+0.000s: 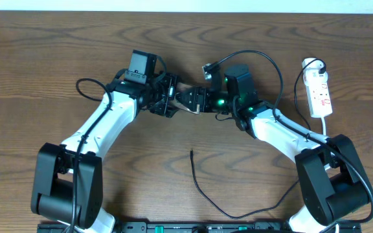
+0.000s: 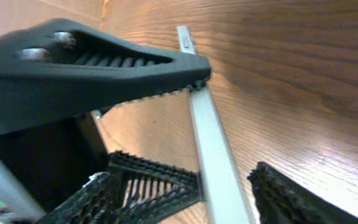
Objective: Plug charger to phone and switch on socket
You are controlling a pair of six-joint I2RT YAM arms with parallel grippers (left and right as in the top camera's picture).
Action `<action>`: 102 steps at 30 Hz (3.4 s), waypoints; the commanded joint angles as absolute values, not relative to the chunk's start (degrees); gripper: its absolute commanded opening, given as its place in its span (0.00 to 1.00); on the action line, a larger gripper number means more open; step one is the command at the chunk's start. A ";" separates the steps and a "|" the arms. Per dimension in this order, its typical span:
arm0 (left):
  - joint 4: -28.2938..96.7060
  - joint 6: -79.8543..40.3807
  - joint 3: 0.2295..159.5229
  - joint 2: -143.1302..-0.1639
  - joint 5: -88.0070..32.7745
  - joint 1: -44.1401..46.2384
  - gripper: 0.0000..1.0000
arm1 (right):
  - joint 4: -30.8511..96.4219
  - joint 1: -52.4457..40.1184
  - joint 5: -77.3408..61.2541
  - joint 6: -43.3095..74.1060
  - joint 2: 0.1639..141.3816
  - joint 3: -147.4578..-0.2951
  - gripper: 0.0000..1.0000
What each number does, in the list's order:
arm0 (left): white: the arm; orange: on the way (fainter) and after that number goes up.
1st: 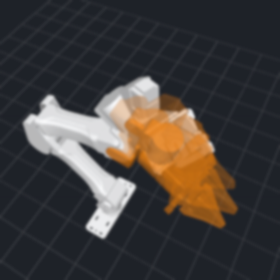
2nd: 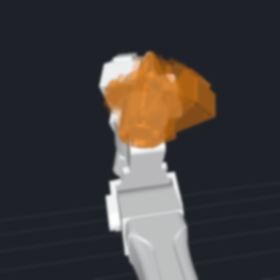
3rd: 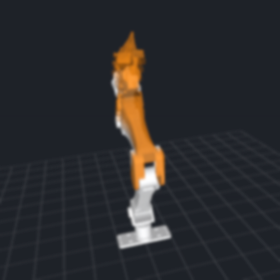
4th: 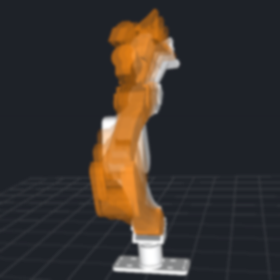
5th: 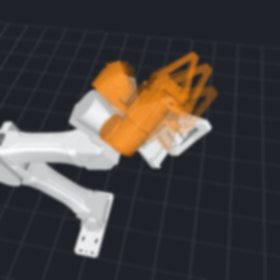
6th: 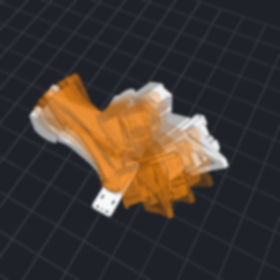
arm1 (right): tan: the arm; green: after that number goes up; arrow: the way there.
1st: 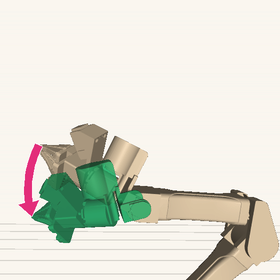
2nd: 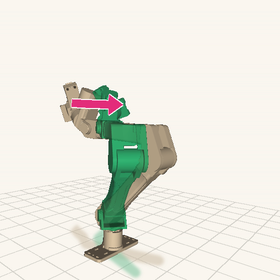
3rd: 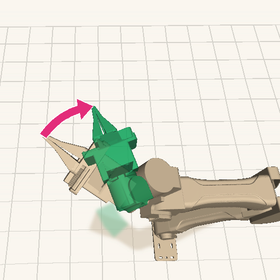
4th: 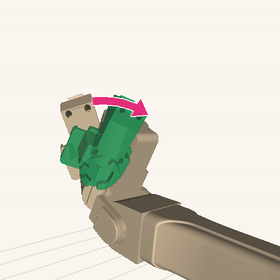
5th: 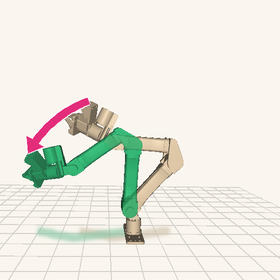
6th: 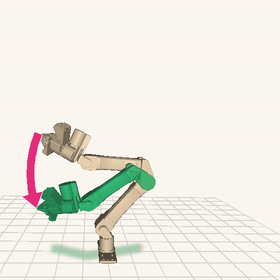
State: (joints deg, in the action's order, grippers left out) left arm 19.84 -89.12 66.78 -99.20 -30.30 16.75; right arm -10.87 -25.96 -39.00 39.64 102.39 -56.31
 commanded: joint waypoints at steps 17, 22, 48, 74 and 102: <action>18.31 -90.11 68.49 -97.32 -32.99 17.61 0.62 | -9.87 -27.05 -37.41 38.89 102.91 -57.25 0.01; 17.41 -87.96 68.49 -97.32 -35.11 17.37 0.90 | -10.04 -26.13 -37.36 38.92 102.91 -57.25 0.01; 3.97 -85.93 68.49 -97.30 -44.21 7.68 0.91 | -40.95 -21.54 -36.34 110.96 102.91 -57.25 0.01; -9.76 -89.65 68.49 -97.30 -46.83 7.66 0.91 | -41.58 -21.06 -25.87 110.72 102.91 -57.25 0.01; -9.67 -74.32 68.49 -97.34 -34.85 7.66 0.22 | -43.07 -28.10 -33.67 110.69 102.91 -57.25 0.01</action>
